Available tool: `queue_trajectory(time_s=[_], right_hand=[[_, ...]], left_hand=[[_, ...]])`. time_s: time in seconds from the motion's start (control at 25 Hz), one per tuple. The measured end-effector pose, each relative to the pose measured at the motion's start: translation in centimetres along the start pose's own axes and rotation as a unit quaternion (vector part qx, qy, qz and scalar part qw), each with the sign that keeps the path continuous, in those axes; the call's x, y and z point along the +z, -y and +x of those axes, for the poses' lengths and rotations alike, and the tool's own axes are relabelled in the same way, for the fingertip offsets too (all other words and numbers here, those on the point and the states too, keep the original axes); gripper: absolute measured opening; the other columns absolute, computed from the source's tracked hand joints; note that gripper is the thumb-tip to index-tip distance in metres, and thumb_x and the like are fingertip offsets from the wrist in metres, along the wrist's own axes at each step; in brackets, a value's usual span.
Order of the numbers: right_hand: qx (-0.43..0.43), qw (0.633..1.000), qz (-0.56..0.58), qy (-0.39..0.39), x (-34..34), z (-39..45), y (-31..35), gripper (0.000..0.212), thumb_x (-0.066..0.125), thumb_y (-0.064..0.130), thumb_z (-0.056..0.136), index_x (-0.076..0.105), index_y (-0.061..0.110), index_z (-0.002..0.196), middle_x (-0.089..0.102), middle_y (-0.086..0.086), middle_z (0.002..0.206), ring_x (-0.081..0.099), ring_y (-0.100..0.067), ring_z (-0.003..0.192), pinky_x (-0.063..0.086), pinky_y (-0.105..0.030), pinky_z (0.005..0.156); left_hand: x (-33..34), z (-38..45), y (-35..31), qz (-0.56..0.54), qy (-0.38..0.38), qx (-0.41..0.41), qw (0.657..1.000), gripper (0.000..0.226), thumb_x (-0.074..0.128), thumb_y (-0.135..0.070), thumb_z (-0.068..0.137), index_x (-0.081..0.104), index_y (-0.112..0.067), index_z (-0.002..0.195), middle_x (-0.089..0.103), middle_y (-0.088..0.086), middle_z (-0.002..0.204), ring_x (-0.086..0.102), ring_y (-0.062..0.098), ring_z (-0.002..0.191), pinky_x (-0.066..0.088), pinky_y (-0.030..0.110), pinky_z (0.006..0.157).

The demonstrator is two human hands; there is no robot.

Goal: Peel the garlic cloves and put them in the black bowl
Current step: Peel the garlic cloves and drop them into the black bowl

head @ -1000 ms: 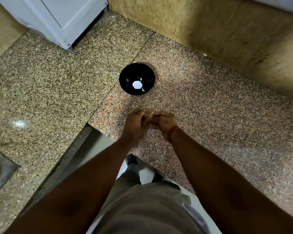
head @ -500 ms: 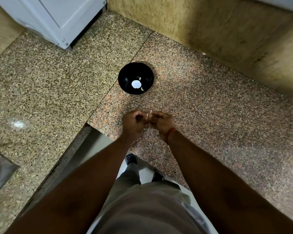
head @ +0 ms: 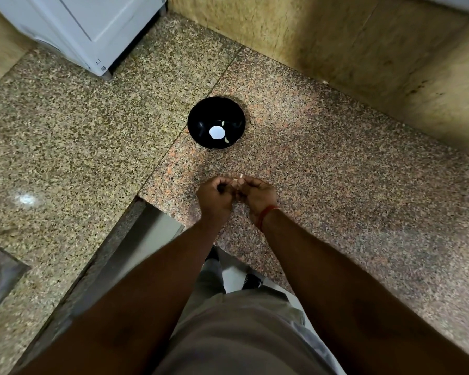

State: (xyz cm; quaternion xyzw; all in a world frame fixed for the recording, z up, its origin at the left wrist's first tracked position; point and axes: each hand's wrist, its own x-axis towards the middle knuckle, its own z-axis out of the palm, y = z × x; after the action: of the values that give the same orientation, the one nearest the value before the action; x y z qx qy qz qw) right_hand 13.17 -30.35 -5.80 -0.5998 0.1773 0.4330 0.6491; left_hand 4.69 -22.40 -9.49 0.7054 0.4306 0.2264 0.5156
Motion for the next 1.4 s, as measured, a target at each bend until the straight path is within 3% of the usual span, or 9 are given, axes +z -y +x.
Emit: queue_trajectory(time_s=[0.16,0.28,0.4,0.52,0.64,0.88,1.0,1.24,1.4], right_hand=[[-0.009,0.999,-0.014,-0.041,0.6,0.1,-0.8,0.016,0.073,-0.002,0.089,0.072,0.012,0.097,0.077,-0.014,0.102,0.074,-0.027,0.099,0.062,-0.043,0.087],[-0.017,0.999,-0.02,-0.044,0.9,0.0,-0.8,0.015,0.072,-0.002,0.091,0.072,0.008,0.101,0.077,-0.012,0.101,0.073,-0.023,0.095,0.063,-0.037,0.083],[-0.028,0.998,-0.023,-0.056,1.1,-0.1,-1.0,0.017,0.072,-0.002,0.091,0.073,0.006,0.106,0.077,-0.01,0.099,0.074,-0.021,0.096,0.062,-0.032,0.081],[-0.035,0.996,-0.026,-0.077,1.3,-0.2,-1.3,0.016,0.073,-0.001,0.091,0.074,0.014,0.093,0.078,-0.006,0.093,0.074,-0.017,0.093,0.062,-0.027,0.077],[-0.04,0.994,-0.041,-0.089,1.4,0.0,-1.5,0.021,0.073,0.001,0.091,0.072,0.021,0.083,0.078,-0.004,0.092,0.074,-0.019,0.096,0.062,-0.033,0.086],[-0.034,0.993,-0.046,-0.103,1.7,0.6,-1.8,0.02,0.076,0.005,0.089,0.074,0.024,0.086,0.079,-0.003,0.095,0.074,-0.017,0.096,0.062,-0.038,0.09],[-0.036,0.992,-0.051,-0.107,1.7,0.8,-1.9,0.018,0.076,0.006,0.09,0.074,0.024,0.088,0.078,-0.003,0.096,0.074,-0.016,0.096,0.061,-0.038,0.091],[-0.038,0.991,-0.055,-0.112,1.8,0.7,-2.0,0.015,0.078,0.007,0.088,0.076,0.022,0.091,0.079,-0.002,0.094,0.075,-0.015,0.094,0.062,-0.037,0.089],[-0.033,0.991,-0.05,-0.122,1.7,0.7,-2.7,0.012,0.079,0.007,0.087,0.077,0.019,0.088,0.079,-0.001,0.089,0.075,-0.016,0.093,0.063,-0.037,0.087]], left_hand=[[0.5,-0.5,-0.2,-0.001,-0.029,-0.022,0.999,0.008,0.073,-0.017,0.081,0.074,-0.01,0.083,0.072,0.0,0.074,0.068,0.014,0.065,0.059,0.029,0.059],[0.7,-0.7,-0.6,-0.002,-0.033,-0.018,0.999,0.004,0.074,-0.006,0.084,0.072,-0.008,0.082,0.068,-0.004,0.07,0.063,-0.003,0.061,0.051,0.015,0.057],[1.0,-0.8,-1.0,0.007,-0.051,-0.026,0.998,0.012,0.072,0.001,0.084,0.069,-0.009,0.079,0.063,-0.01,0.067,0.059,-0.007,0.06,0.041,0.005,0.055],[1.4,-1.0,-1.1,0.02,-0.066,-0.042,0.997,0.012,0.072,-0.002,0.086,0.068,-0.012,0.08,0.063,-0.009,0.07,0.057,-0.005,0.061,0.042,0.008,0.057],[1.7,-0.9,-0.8,0.023,-0.074,-0.055,0.995,0.01,0.072,-0.005,0.086,0.068,-0.013,0.081,0.066,-0.005,0.073,0.059,0.008,0.066,0.045,0.016,0.059],[2.2,-0.9,-1.3,0.046,-0.093,-0.058,0.993,0.004,0.068,-0.004,0.09,0.069,-0.004,0.086,0.066,0.0,0.077,0.056,0.009,0.065,0.038,0.009,0.057],[2.3,-0.9,-1.0,0.051,-0.089,-0.069,0.992,0.005,0.066,-0.007,0.092,0.07,-0.005,0.088,0.071,0.004,0.082,0.06,0.014,0.072,0.043,0.021,0.062],[2.2,-1.0,-1.1,0.066,-0.095,-0.059,0.991,0.007,0.065,-0.007,0.092,0.072,-0.007,0.089,0.072,0.004,0.084,0.06,0.014,0.073,0.04,0.023,0.062],[1.8,-0.6,-1.0,0.076,-0.091,-0.02,0.993,0.013,0.061,-0.004,0.092,0.074,-0.006,0.091,0.073,0.006,0.086,0.062,0.014,0.076,0.05,0.029,0.066]])
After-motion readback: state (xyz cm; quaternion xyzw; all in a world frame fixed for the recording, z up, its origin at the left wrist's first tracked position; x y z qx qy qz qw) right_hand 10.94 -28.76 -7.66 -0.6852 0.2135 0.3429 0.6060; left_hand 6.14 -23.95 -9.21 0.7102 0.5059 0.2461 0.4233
